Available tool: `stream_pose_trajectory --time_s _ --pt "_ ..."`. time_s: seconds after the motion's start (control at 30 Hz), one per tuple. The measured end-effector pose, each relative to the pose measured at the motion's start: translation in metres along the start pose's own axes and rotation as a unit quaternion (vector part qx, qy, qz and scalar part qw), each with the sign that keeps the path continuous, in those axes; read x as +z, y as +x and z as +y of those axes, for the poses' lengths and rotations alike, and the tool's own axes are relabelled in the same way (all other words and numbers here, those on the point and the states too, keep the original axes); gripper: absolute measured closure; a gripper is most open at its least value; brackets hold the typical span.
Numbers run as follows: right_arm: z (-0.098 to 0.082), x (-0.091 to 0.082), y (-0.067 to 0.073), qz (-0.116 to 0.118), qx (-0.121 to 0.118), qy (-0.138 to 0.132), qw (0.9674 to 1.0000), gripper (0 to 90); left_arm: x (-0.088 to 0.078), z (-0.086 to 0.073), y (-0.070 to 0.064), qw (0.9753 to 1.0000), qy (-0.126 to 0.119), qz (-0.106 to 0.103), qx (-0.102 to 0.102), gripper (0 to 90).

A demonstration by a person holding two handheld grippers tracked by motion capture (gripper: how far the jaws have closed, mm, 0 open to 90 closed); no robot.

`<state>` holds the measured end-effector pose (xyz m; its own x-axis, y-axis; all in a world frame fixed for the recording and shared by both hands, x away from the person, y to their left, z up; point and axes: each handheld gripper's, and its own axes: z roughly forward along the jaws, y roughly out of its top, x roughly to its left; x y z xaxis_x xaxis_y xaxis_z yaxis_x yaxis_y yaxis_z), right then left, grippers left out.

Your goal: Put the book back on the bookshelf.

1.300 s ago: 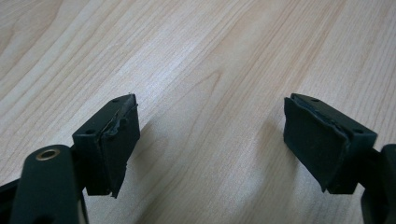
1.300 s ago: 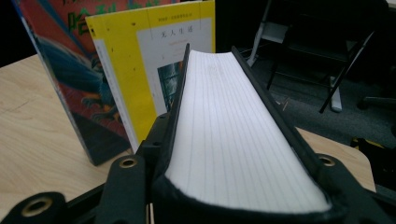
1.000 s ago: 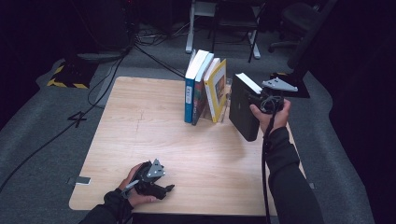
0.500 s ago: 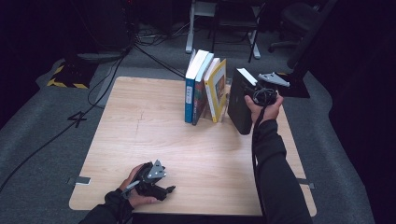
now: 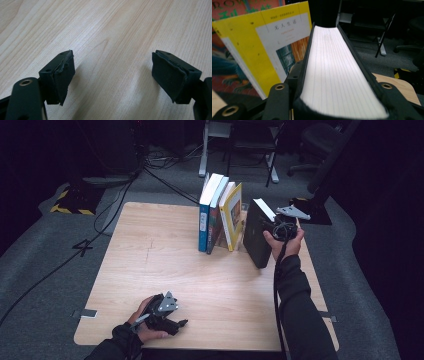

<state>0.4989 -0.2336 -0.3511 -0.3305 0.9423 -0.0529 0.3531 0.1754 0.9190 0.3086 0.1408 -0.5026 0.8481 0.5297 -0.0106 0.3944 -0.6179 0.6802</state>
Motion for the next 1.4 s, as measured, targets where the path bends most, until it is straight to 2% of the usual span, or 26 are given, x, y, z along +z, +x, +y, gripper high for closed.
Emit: stream_pose_trajectory --time_s 0.23,0.4,0.5,0.63,0.9,1.1,1.23,1.4 --pt "-0.012 -0.015 0.003 0.008 -0.024 0.022 0.9994 50.8 0.0 0.0 0.0 1.0 0.001 -0.002 0.001 19.0" --pt "-0.019 -0.02 0.006 0.014 -0.031 0.016 0.9993 50.6 0.001 0.001 -0.001 1.0 0.001 0.0 0.0 18.9" --pt "-0.022 -0.022 0.006 0.015 -0.025 0.011 0.9995 50.4 0.001 0.001 -0.001 1.0 0.0 -0.001 0.0 18.9" --pt "-0.031 -0.024 0.003 0.019 -0.006 -0.012 0.9997 49.8 0.001 0.001 -0.001 1.0 0.0 -0.002 0.001 18.9" --pt "-0.04 -0.025 0.004 0.024 -0.003 -0.035 0.9991 47.6 0.001 0.001 -0.001 1.0 0.0 -0.003 0.002 18.9" --pt "-0.048 -0.025 0.003 0.029 -0.005 -0.041 0.9987 42.3 0.001 0.0 -0.001 1.0 -0.001 -0.003 0.001 18.9" --pt "-0.057 -0.024 0.0 0.039 -0.003 -0.043 0.9983 42.0 0.001 0.0 -0.001 1.0 0.0 -0.003 0.002 18.9" --pt "-0.068 -0.015 0.001 0.048 0.001 -0.038 0.9981 40.9 0.001 0.0 -0.001 1.0 -0.001 -0.002 0.002 18.9"
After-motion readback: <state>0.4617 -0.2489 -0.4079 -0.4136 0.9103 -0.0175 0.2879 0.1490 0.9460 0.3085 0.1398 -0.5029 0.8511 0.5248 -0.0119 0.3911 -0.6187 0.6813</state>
